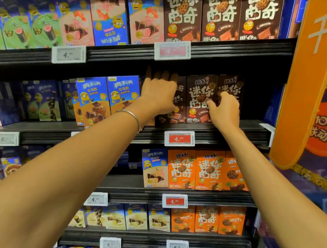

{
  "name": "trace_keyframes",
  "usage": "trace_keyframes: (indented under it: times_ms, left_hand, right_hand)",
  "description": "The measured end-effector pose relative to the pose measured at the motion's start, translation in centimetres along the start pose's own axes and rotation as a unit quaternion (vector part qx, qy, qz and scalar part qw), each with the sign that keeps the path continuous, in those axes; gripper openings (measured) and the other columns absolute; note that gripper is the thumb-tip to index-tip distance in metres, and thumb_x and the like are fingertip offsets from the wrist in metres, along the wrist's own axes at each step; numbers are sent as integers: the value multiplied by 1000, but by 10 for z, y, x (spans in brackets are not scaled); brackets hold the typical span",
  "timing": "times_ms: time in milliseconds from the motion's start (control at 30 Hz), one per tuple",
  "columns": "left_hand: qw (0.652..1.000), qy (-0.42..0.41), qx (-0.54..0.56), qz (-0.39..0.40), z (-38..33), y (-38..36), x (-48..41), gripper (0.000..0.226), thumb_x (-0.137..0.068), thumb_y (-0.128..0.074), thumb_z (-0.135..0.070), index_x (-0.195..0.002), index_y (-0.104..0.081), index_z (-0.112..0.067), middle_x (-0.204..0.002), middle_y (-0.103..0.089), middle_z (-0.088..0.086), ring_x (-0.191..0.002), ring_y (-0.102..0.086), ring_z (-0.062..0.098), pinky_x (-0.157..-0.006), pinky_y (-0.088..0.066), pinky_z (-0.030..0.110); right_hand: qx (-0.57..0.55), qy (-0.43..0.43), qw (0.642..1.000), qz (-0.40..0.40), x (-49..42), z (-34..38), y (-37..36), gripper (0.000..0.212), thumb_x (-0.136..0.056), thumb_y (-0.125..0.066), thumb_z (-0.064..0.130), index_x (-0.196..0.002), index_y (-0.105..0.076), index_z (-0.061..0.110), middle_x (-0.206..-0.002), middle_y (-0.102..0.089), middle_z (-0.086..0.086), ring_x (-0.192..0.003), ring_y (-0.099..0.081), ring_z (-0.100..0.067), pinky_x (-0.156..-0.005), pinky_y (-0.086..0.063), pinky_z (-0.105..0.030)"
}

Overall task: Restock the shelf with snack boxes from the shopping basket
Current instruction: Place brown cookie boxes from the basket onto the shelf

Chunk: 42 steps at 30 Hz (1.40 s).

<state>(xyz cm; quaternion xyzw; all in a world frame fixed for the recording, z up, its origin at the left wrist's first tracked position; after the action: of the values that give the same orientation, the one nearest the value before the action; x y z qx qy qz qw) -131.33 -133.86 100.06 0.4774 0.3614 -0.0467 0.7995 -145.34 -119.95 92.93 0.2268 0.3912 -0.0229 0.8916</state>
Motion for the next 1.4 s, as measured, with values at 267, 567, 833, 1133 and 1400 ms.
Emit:
trace_keyframes:
  times_ms: [267, 567, 833, 1133, 1400]
  left_hand:
    - [992, -19, 63, -112, -10, 15, 34, 99, -92, -64, -65, -165, -22, -14, -161, -38, 14, -153, -30, 36, -130, -13, 55]
    - [819, 115, 532, -180, -30, -21, 197, 55, -99, -72, -25, -149, -50, -13, -144, -59, 4, -137, -57, 16, -112, -49, 36]
    - [748, 329, 570, 88, -33, -124, 414, 34, -97, -72, -26, -130, -62, -27, -112, -74, -9, -101, -71, 9, -88, -56, 23]
    - [580, 587, 465, 321, -2, -250, 651, 7, -99, -71, -9, -105, -68, -9, -88, -70, 8, -87, -65, 24, -86, -56, 44]
    - [435, 669, 497, 341, -11, -377, 763, 10, -103, -64, -10, -111, -69, -14, -99, -70, 6, -96, -59, 18, -88, -48, 40]
  right_hand:
    - [-110, 17, 991, -74, 22, 9, 16, 49, -97, -60, 44, -137, -53, 16, -133, -56, -3, -116, -57, -17, -86, -44, -28]
    - [-500, -59, 855, 126, 132, 25, 34, 27, -99, -60, 25, -124, -64, 16, -111, -75, -4, -101, -73, -19, -81, -61, -34]
    - [-446, -292, 769, 353, 323, -50, -39, 14, -101, -57, 18, -111, -66, 19, -103, -77, -8, -89, -75, -23, -71, -59, -30]
    - [-141, -462, 666, 569, 571, -123, -87, 16, -101, -59, 12, -89, -64, 2, -94, -65, -34, -77, -67, -28, -61, -49, -22]
    - [13, -493, 593, 637, 748, -187, -186, 21, -95, -60, 30, -79, -61, 17, -72, -61, -2, -68, -57, -21, -63, -47, -30]
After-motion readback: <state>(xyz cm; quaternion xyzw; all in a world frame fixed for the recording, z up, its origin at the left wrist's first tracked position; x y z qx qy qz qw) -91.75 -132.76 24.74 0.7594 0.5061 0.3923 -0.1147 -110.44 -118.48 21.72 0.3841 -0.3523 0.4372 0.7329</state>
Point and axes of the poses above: each hand's wrist, its own x-axis away from the middle knuckle, its own y-axis out of the back of the hand, z = x × y, the point moved 1 cm from there along -x, towards the middle knuckle
